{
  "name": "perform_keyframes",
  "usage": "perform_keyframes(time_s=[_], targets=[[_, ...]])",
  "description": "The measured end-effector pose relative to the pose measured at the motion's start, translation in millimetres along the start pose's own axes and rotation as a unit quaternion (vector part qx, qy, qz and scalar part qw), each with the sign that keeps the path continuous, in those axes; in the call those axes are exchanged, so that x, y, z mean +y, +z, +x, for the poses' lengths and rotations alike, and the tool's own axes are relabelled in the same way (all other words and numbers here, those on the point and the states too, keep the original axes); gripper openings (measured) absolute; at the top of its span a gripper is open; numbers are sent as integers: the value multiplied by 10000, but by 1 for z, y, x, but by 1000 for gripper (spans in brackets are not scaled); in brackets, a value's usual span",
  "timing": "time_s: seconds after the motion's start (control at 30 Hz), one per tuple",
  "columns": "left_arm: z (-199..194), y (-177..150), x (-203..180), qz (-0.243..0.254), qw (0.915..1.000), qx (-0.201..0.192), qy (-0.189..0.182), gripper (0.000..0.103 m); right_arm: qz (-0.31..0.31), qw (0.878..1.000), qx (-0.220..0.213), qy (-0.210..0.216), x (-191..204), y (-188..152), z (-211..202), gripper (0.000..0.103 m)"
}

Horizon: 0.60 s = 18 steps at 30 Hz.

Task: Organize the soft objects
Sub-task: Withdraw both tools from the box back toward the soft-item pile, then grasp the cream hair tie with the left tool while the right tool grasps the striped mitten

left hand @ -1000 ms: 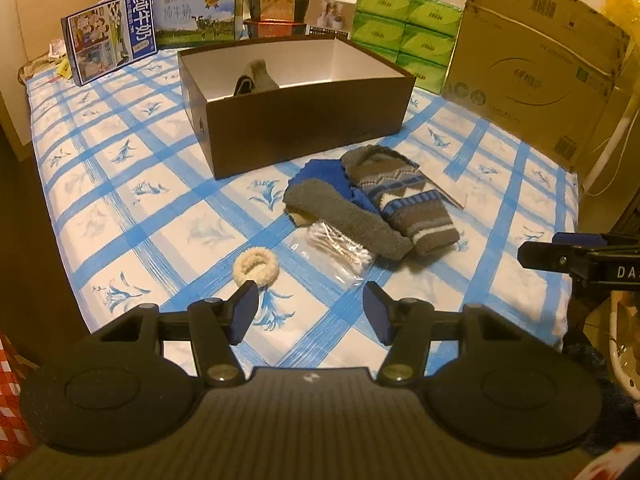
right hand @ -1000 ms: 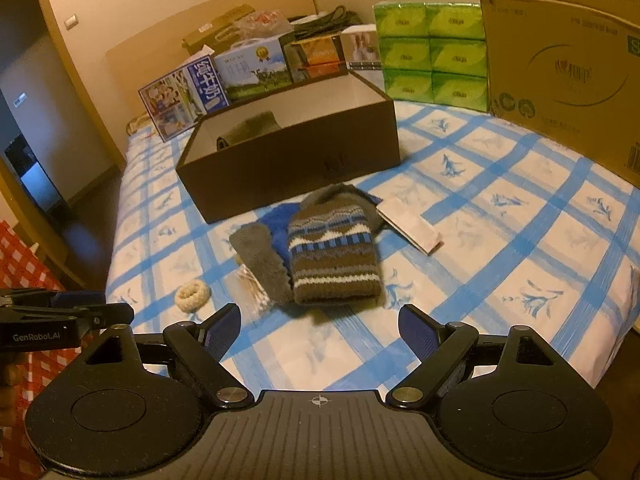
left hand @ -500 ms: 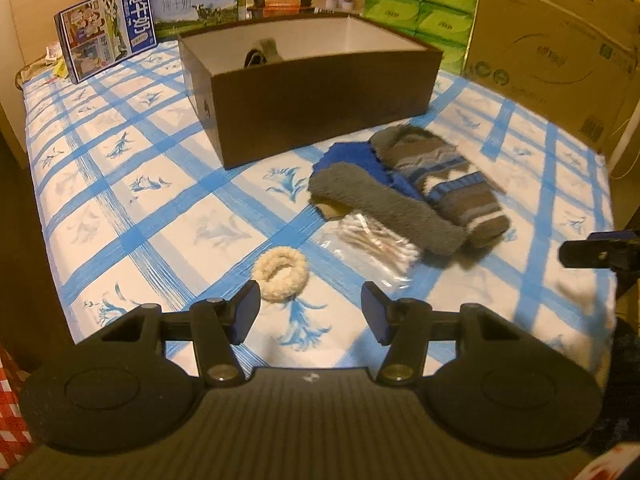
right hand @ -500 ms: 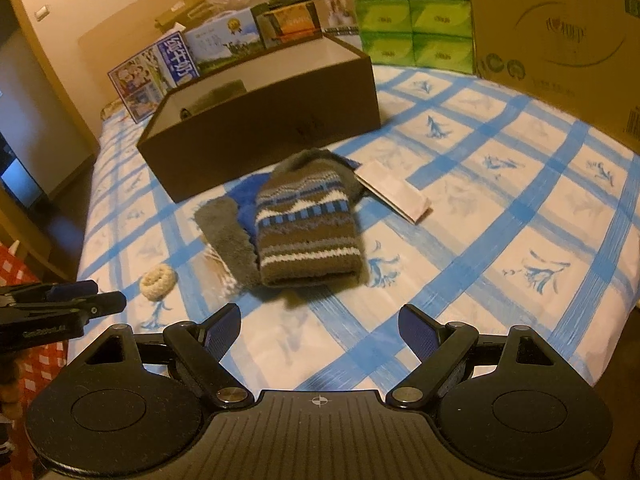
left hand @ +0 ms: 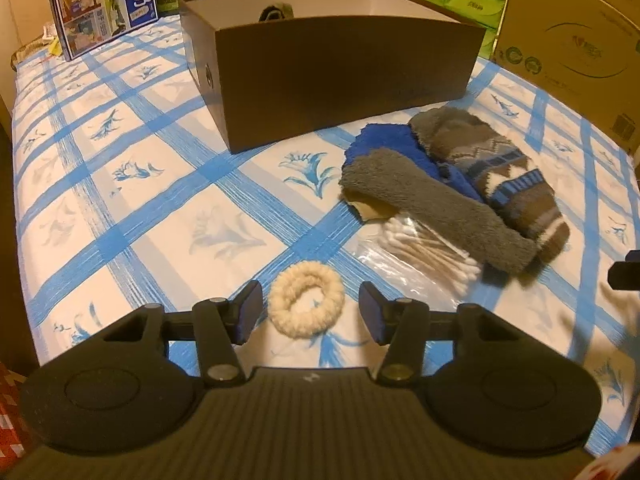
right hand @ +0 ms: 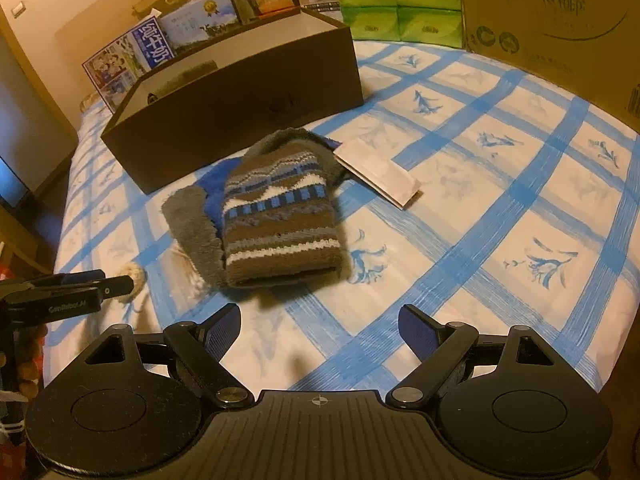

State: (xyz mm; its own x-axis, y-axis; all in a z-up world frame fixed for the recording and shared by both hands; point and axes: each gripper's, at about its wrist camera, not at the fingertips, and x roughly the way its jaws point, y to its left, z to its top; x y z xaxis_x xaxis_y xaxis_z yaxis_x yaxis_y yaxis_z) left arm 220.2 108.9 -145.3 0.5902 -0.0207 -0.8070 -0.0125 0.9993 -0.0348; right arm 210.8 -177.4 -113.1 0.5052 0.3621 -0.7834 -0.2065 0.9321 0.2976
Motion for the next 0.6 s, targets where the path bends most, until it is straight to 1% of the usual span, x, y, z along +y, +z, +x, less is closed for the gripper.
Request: perform_keyframes(time_s=[0.13,0.2,0.27,0.33,0.4,0.47,0.53,0.6], targets=[[8,1,2,-35,10000,46,-12,48,-9,10000,19,-2,0,1,4,86],[11,1,3,-47,9999,95,-10,46,-12,10000,32,-3,0,2,6,86],[15,0,4,-76,9999,142,-12,42,-35,10000,34,-4,1,3,8,86],[16,-1,5,-99,9998,148,-4,41,-46,10000,27,-3,1,5,11,86],[15,-3,2,-39,9999,122,21,38,-66,10000,17,2,2,7,13,86],[15,-3,0,27,9999,111,28,27,-112,9999,-4,19,4,10,16,86],[13,-3,-2,60,9999,110,1,18,-168,9998,-34,25,6,14,19,86],[12,-3,-3,56,9999,113,8,18,-209,9997,-84,38,8,18,23,86]])
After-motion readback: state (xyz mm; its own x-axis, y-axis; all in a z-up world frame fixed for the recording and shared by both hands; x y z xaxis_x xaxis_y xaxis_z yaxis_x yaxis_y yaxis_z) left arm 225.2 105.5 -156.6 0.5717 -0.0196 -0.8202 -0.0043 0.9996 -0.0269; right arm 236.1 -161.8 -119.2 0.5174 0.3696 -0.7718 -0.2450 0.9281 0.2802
